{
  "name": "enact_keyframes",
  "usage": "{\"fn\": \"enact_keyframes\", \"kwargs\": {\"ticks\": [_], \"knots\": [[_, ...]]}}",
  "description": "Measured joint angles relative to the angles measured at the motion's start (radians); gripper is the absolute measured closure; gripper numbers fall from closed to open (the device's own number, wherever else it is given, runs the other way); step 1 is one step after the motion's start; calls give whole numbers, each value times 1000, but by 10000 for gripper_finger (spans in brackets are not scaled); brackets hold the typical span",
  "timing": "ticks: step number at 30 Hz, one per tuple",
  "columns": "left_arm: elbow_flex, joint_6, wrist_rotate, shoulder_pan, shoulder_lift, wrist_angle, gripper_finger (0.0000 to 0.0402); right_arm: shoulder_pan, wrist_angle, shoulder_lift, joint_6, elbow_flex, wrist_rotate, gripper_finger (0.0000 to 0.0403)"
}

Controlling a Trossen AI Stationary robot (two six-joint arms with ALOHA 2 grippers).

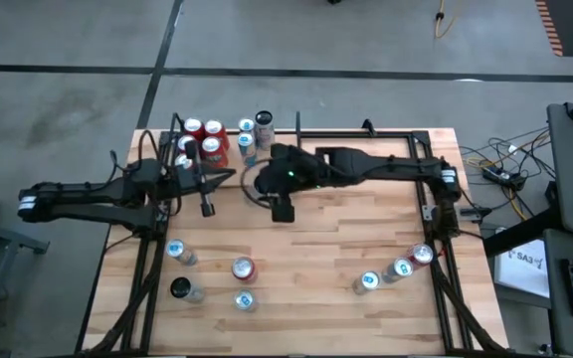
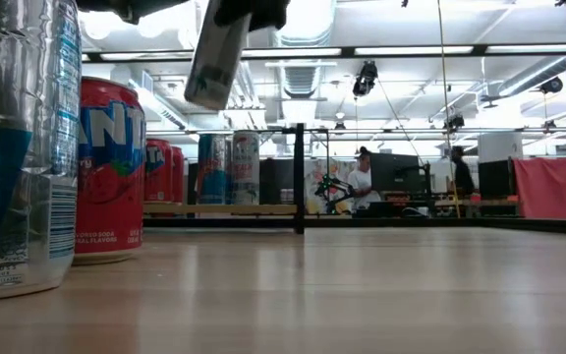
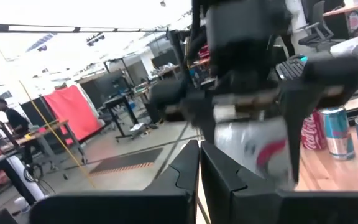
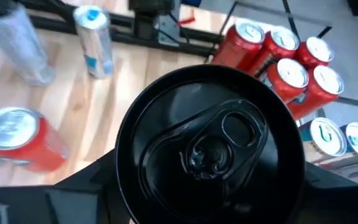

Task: Place canned beverage on shelf
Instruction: Put the white and pink soda can on the shelf aligned with the other white and pink soda can

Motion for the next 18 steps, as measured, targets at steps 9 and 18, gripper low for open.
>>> {"fn": "enact_keyframes", "kwargs": {"ticks": [9,18], "knots": [[0,6,-1,3,-23,-99,402,-104,-128,157,-16,176,-51,164],[0,70,-126,3,-52,-131,402,-182,-181,254,-28,283,-124,164]]}}
